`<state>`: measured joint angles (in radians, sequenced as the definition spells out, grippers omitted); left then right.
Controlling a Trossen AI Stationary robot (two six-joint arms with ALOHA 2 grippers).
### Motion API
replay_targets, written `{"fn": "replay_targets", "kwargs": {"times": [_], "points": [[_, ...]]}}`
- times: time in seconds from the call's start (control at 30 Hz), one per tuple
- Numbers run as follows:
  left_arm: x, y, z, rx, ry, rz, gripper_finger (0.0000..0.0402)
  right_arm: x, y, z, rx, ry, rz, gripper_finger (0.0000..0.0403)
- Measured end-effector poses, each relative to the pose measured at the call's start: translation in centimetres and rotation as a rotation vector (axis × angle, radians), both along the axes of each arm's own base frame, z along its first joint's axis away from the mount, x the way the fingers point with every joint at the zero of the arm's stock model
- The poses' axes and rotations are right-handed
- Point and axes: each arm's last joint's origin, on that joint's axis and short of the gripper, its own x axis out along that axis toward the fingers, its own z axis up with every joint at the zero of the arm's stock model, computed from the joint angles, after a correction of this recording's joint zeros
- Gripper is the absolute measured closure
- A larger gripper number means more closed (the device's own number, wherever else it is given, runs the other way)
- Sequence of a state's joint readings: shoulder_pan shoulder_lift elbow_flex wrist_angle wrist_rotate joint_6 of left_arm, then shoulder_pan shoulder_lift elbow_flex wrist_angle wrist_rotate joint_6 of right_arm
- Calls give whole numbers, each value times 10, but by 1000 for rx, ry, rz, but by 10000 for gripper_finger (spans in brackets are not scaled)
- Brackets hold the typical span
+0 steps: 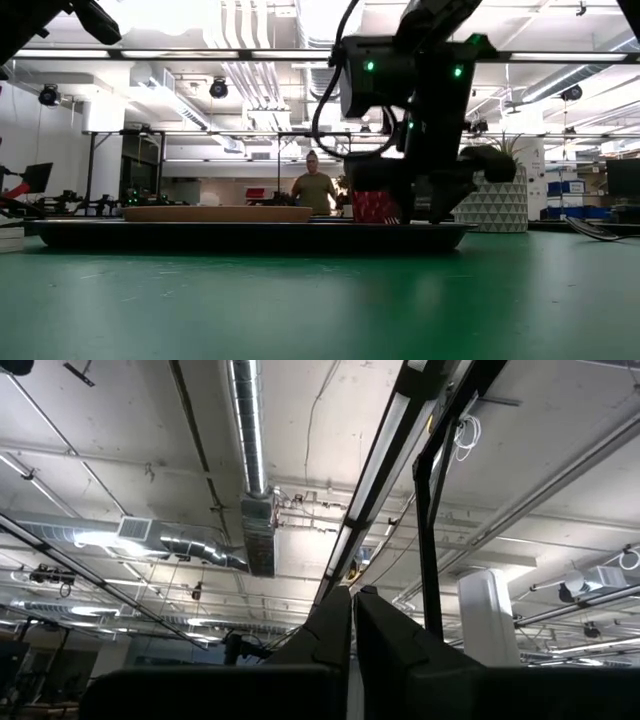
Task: Pick and place plate/cup/fork/spoon on tray
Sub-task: Put the red fork on the right of the black tray
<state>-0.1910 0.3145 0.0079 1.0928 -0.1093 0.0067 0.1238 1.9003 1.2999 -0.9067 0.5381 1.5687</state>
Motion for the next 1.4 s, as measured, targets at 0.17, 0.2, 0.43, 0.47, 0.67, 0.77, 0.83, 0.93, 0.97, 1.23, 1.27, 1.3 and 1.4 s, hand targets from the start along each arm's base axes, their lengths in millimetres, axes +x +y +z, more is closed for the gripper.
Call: {"fn": "replay_targets", "kwargs": {"times": [0.17, 0.2, 0.43, 0.47, 0.67, 0.77, 0.83, 0.93, 0.97, 1.23, 1.27, 1.3, 1.4], "points": [[0, 0, 0, 0, -1, -1, 402, -2, 0, 14, 3, -21, 40, 228], [0, 0, 0, 0, -1, 0, 402, -2, 1, 17, 3, -21, 52, 226], [0, 0, 0, 0, -1, -1, 402, -2, 4, 40, 20, -12, 202, 235], [0, 0, 0, 0, -1, 0, 402, -1, 4, 44, 20, -17, 215, 240], [0, 0, 0, 0, -2, 0, 402, 1, 6, 56, 88, -24, 300, 295], [0, 0, 0, 0, -1, 0, 402, 0, 7, 58, 121, -28, 306, 334], [0, 0, 0, 0, -1, 0, 402, 0, 7, 58, 130, -26, 313, 361], [0, 0, 0, 0, -2, 0, 402, 1, 7, 57, 130, -17, 326, 389], [0, 0, 0, 0, -2, 0, 402, 1, 7, 57, 131, -14, 327, 391], [0, 0, 0, 0, -2, 0, 402, -1, 8, 39, 157, 35, 316, 394], [0, 0, 0, 0, -2, 0, 402, -1, 8, 36, 164, 42, 312, 394], [0, 0, 0, 0, -2, 0, 402, -2, 8, 34, 167, 52, 309, 394], [0, 0, 0, 0, -1, 0, 402, -3, 7, 28, 169, 68, 301, 394]]}}
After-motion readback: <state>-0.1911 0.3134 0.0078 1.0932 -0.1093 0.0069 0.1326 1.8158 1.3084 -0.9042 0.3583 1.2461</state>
